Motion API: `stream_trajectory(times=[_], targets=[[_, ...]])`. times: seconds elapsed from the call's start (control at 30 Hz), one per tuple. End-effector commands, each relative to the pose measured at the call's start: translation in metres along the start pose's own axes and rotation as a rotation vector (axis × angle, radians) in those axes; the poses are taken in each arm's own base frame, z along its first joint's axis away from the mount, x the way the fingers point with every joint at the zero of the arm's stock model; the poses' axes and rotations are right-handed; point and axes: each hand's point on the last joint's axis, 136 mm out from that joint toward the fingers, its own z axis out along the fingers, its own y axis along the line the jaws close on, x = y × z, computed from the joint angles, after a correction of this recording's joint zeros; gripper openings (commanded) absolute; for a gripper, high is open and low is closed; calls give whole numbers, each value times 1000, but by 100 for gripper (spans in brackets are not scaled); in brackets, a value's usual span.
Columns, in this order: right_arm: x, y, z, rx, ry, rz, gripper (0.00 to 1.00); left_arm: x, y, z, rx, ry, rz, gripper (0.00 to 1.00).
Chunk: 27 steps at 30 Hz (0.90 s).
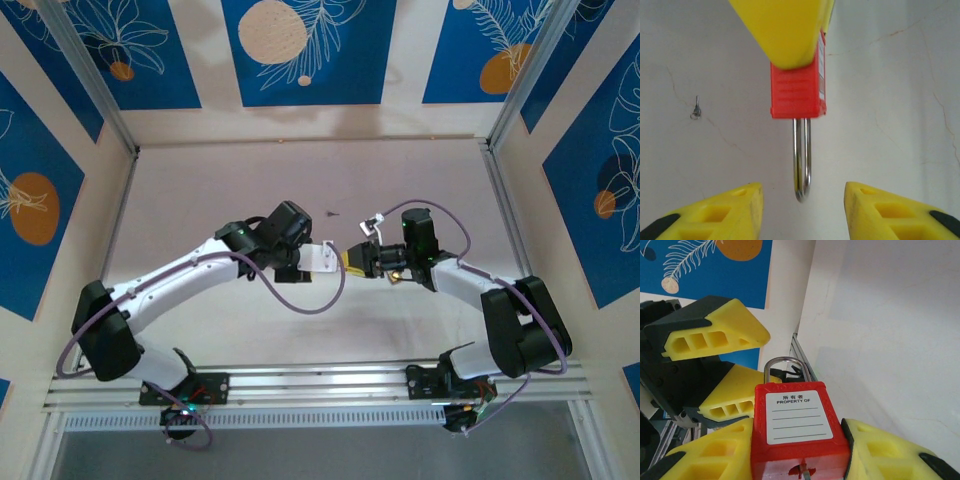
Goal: Unlock with the key
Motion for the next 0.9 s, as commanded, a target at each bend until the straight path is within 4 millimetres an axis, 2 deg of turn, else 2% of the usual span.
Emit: stream_trajectory(times=[0.0,0.13,0.37,0.43,0.57,0.7,0.87], targets=[[-1,9,4,-15,23,-34,25,-5,1,2,46,-13,-33,42],[1,8,6,-11,25,-37,25,-6,1,5,65,-16,-41,38],[1,4,6,0,16,-31,24,-3,-10,6,140,1,-48,22],[1,3,7,1,18,-28,24,-4,-10,7,150,3,-57,14],[1,1,7,-1,18,-23,24,0,-10,9,146,17,-58,6],[0,2,6,0,13,-24,24,1,-7,8,128,21,-37,0],[-1,1,4,4,3,-23,24,5,-2,8,79,25,-15,0]])
